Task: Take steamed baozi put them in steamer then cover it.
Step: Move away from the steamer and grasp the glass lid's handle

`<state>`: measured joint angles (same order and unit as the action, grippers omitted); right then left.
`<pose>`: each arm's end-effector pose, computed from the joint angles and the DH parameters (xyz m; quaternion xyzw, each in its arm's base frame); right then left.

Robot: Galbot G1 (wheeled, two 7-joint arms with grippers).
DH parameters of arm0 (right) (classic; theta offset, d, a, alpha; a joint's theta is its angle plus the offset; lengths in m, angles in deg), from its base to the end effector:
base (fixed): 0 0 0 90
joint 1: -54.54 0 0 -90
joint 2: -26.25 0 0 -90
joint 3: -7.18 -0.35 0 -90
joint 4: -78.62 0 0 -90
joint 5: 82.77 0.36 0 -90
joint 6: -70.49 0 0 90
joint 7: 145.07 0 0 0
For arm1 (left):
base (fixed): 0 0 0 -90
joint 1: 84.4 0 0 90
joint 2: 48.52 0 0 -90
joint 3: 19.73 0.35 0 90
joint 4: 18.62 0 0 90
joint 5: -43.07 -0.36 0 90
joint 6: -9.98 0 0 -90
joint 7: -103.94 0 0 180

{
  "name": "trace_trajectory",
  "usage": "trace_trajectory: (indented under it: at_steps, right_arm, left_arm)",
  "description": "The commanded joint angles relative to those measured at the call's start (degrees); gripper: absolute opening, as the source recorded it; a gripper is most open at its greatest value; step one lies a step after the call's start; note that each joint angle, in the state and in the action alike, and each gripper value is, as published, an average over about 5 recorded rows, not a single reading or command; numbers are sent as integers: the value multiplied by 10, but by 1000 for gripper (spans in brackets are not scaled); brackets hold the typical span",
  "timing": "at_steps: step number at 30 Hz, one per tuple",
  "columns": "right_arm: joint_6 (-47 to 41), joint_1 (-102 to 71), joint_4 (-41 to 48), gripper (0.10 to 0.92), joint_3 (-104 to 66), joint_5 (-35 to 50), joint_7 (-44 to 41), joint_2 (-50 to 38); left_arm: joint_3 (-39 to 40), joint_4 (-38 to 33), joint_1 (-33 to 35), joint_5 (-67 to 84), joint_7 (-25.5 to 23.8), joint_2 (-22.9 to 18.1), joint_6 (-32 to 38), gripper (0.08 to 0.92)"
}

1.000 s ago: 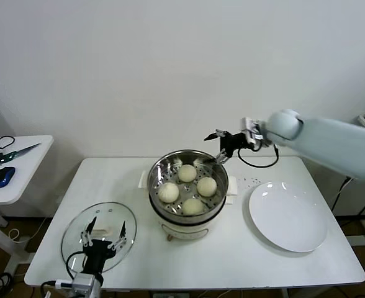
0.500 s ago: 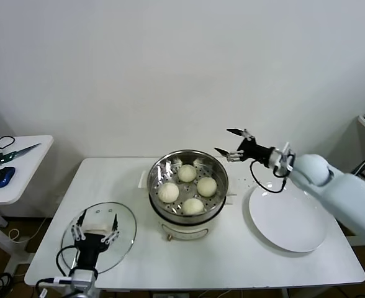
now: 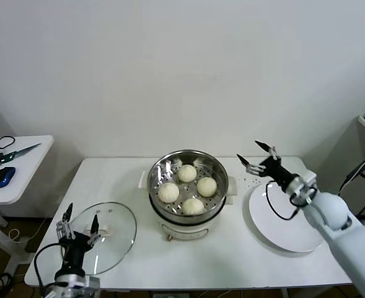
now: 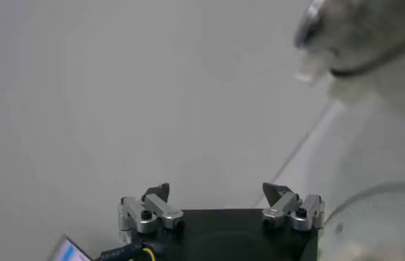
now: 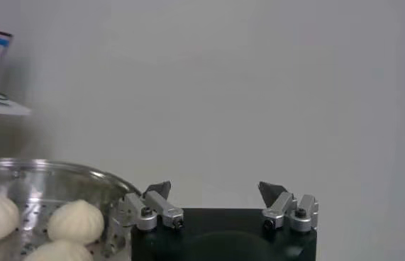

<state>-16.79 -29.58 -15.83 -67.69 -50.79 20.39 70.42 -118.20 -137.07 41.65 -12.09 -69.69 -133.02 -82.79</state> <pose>0.3745 -0.1657 -0.2546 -0.2470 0.9616 -0.1195 0.0062 0.1512 0.0635 -0.3243 0.0633 -0.8400 -0.5351 0.0632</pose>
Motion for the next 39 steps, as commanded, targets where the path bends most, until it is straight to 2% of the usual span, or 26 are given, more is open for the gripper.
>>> trace_trajectory:
  at_steps: [1,5,16,39]
  right_arm:
    - [-7,-202,-38,823,-189,-93,11,89]
    - [-4,-216,-34,823,-193,-107,11,104]
    - [1,-210,-11,823,-184,-133,11,123]
    - [13,-214,5,823,-182,-166,8,144]
  left_arm:
    - [-3,35,10,-429,-46,16,-10,823]
    - [5,66,3,-433,-56,15,-7,823]
    - [-3,157,-45,-411,-29,4,20,823]
    - [14,274,-150,-338,23,42,-8,823]
